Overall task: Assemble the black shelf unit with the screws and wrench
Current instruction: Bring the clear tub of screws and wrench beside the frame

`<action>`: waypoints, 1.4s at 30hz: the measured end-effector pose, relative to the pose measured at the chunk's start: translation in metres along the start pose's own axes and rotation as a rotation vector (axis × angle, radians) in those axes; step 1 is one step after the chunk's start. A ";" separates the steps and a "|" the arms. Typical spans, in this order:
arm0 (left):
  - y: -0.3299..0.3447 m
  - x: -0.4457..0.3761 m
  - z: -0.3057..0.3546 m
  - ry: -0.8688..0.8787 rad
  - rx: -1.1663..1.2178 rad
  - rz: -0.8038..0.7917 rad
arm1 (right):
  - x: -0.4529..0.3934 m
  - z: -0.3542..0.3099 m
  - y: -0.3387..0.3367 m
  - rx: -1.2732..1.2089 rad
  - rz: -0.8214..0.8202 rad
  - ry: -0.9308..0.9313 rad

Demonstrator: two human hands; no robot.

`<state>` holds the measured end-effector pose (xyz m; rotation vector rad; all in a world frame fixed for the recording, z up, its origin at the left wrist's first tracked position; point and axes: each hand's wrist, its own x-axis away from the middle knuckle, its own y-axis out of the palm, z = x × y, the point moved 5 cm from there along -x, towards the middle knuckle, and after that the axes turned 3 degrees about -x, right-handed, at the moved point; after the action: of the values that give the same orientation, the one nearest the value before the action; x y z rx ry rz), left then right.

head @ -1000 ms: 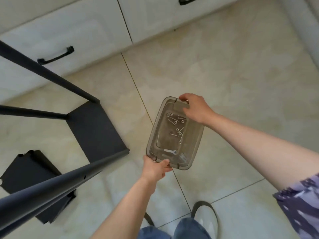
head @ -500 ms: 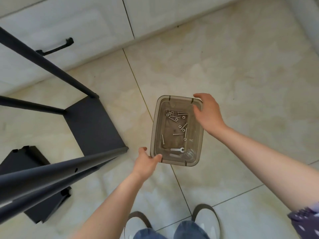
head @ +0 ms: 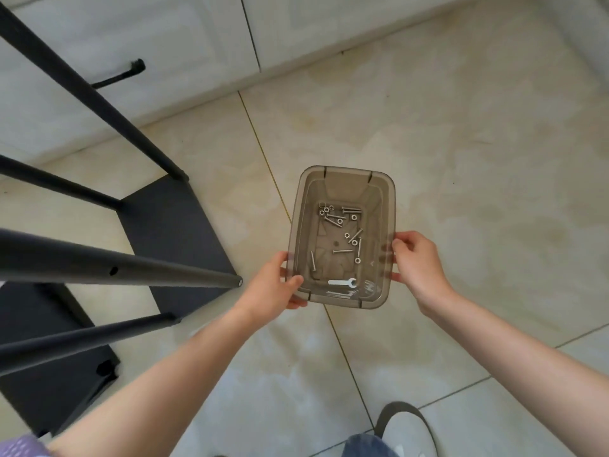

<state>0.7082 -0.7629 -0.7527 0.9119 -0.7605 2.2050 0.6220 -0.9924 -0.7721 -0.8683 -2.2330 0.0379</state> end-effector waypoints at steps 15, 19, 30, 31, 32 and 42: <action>-0.008 -0.016 0.006 0.182 0.110 -0.033 | -0.027 -0.026 0.012 0.006 -0.020 -0.175; -0.012 -0.017 0.008 0.184 0.156 0.004 | -0.027 -0.028 0.017 -0.031 -0.041 -0.164; -0.034 -0.030 0.000 0.184 0.200 0.195 | -0.039 -0.047 0.048 -0.018 -0.076 -0.215; -0.035 -0.030 0.001 0.186 0.205 0.205 | -0.039 -0.049 0.050 -0.013 -0.075 -0.217; -0.036 -0.031 0.001 0.183 0.207 0.214 | -0.040 -0.051 0.051 -0.010 -0.074 -0.217; -0.033 -0.032 -0.003 0.142 0.257 0.209 | -0.036 -0.055 0.054 0.072 -0.045 -0.215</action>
<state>0.7489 -0.7501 -0.7702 0.8154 -0.5336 2.5650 0.7067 -0.9838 -0.7688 -0.8073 -2.4343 0.1979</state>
